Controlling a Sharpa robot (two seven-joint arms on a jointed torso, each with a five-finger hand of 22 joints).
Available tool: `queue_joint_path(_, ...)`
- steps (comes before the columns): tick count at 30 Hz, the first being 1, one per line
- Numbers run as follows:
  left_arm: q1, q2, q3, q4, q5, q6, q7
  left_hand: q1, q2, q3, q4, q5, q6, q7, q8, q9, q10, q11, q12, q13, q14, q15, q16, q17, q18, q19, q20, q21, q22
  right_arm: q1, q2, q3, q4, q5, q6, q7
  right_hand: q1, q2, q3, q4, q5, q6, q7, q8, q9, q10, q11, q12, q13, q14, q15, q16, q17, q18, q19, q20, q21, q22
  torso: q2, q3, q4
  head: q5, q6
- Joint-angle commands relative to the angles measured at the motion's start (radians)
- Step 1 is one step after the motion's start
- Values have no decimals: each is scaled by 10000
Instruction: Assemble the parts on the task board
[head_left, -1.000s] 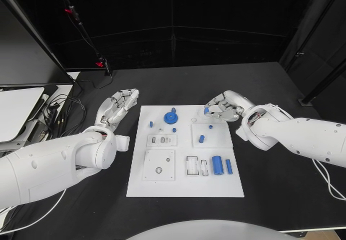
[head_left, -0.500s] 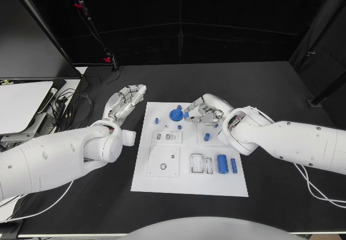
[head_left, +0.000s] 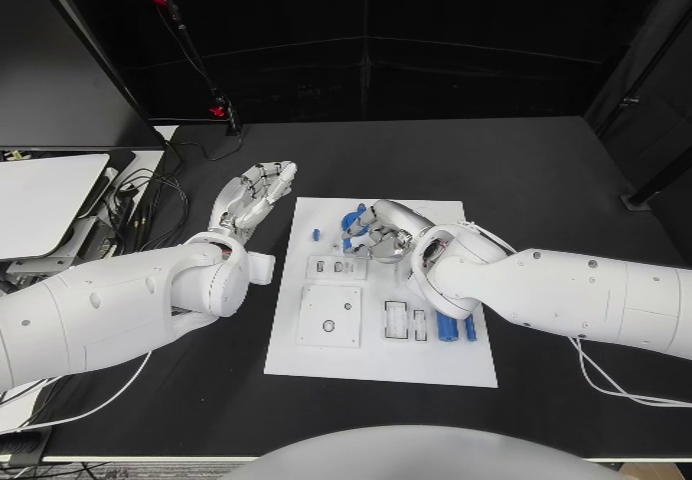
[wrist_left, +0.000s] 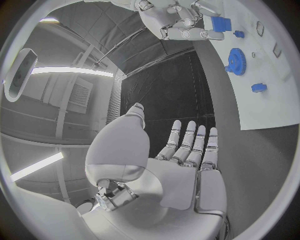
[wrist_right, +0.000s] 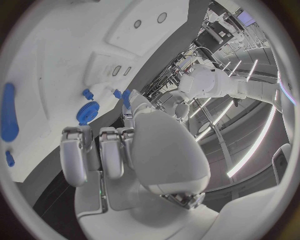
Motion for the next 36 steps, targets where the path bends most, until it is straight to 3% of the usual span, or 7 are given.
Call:
queue_joint_path(1,17,5,10,15,-22,68,2725,-20,104,52,-22,37,31,1511,47,-14,25,70,65,-17,31,66,21,12,-152,18,59,53,15,-101,91,6,13,-689,-23,-838,-8,48,8,-65,51,433,254,34,-4,1041,61,25,2633,1039,75,25,2631,-74,1038,96,31,2634,9,13,10,-6,-16)
queue_joint_path(9,18,-1,10,13,-22,50,2717,-20,104,52,-22,37,31,1511,47,-14,25,70,65,-17,31,66,21,12,-152,18,59,53,15,-418,153,8,30,-1233,16,-1338,-12,30,4,-113,113,425,262,0,-11,1041,68,25,2633,1039,83,25,2631,-74,1038,108,31,2634,23,7,-25,12,-129)
queue_joint_path(14,18,12,10,-1,-21,50,2710,-18,111,50,-22,41,32,1512,48,-15,26,71,69,-17,33,68,34,13,-154,19,61,59,19,-524,183,8,-9,-1487,-41,-1444,-49,2,-19,-121,126,415,277,-24,-17,1041,78,25,2633,1039,89,25,2631,-74,1038,115,31,2634,21,8,1,-61,-158)
queue_joint_path(22,17,27,10,-19,-21,46,2703,-18,112,49,-22,42,32,1512,48,-15,26,72,69,-17,34,68,37,13,-154,19,61,60,20,-583,269,8,-75,-1592,-49,-1458,-127,-23,-55,-113,126,396,299,-63,-27,1041,98,25,2633,1039,99,25,2631,-74,1038,127,31,2634,17,28,7,-29,-189)
queue_joint_path(36,16,38,10,-29,-21,57,2698,-13,123,49,-23,46,32,1512,49,-15,26,74,73,-17,34,71,38,13,-155,19,62,63,22,-596,314,8,-102,-1751,68,-1509,-197,-310,-199,-285,-102,372,317,-192,-47,1041,118,25,2633,1039,122,25,2631,-74,1038,160,31,2634,13,2,-4,-38,-178)
